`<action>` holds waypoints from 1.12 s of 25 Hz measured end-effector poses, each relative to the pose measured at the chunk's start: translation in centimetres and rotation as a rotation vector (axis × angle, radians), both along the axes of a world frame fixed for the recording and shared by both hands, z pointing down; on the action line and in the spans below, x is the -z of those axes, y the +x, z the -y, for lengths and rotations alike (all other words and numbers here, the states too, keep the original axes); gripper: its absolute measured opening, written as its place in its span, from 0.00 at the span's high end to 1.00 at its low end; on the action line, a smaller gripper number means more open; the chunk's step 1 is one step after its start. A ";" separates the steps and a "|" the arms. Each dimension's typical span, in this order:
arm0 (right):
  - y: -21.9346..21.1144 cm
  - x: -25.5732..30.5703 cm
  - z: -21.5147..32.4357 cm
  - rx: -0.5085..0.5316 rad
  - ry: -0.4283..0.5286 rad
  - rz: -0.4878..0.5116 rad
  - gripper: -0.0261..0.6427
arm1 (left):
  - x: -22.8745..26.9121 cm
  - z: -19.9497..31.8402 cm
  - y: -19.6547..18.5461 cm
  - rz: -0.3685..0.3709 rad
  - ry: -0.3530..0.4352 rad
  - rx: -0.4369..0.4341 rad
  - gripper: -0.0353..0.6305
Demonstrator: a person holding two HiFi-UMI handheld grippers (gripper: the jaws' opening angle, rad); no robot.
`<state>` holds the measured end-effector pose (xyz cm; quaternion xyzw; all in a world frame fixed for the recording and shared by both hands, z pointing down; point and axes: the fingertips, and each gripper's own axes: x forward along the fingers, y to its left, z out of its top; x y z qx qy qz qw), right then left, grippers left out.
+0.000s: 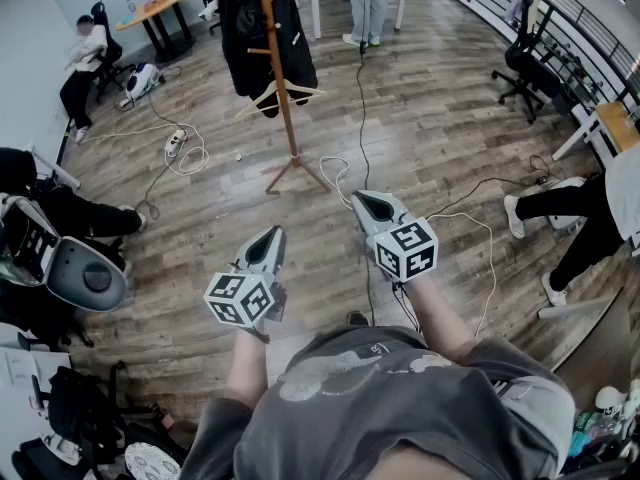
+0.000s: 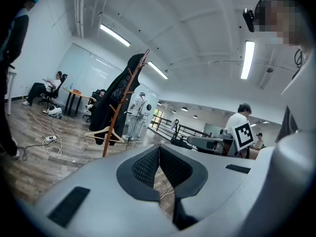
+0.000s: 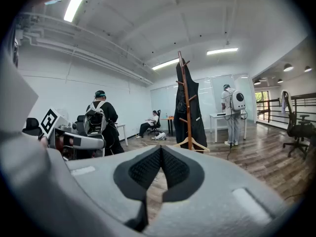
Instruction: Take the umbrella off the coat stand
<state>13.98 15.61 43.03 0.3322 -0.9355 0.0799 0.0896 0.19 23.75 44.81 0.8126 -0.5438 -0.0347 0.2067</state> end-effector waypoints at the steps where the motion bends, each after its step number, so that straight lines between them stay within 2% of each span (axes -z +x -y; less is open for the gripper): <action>1: 0.0 0.0 -0.2 -0.002 0.001 -0.004 0.97 | 0.1 -0.3 0.0 0.000 0.000 0.002 0.93; 14: -1.3 -0.3 -2.3 -0.010 -0.031 0.000 0.97 | 1.1 -2.3 -1.2 0.063 0.024 -0.026 0.93; 23: -3.1 -1.5 -4.8 -0.034 -0.049 0.023 0.97 | -0.5 -5.5 -3.0 0.050 0.002 -0.041 0.93; 28: -3.9 -2.2 -5.6 -0.043 -0.066 0.030 0.97 | -1.9 -6.0 -4.1 0.021 -0.025 -0.019 0.93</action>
